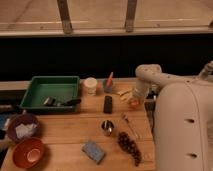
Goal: Place apple in metal cup
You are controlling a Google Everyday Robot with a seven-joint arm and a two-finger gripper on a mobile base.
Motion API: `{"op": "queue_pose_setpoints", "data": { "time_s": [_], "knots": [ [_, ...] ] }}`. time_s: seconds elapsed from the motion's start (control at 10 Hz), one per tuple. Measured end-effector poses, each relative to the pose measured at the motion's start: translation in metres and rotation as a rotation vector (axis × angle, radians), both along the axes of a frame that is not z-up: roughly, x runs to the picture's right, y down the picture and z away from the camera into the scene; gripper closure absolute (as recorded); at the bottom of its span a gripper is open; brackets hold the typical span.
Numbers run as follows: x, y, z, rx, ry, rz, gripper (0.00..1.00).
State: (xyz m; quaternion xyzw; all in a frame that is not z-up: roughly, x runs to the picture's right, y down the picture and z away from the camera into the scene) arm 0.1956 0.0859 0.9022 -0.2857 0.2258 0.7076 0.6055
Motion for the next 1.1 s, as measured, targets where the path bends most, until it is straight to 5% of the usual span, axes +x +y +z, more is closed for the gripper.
{"op": "queue_pose_setpoints", "data": {
  "time_s": [0.2,0.5,0.8,1.1],
  "knots": [
    [0.000,-0.020,-0.024,-0.011,-0.029,-0.009,1.00],
    [-0.008,-0.046,-0.085,-0.030,-0.139,-0.052,1.00],
    [-0.028,-0.028,-0.139,-0.052,-0.252,-0.122,1.00],
    [-0.036,-0.022,-0.150,-0.059,-0.277,-0.145,1.00]
  ]
}}
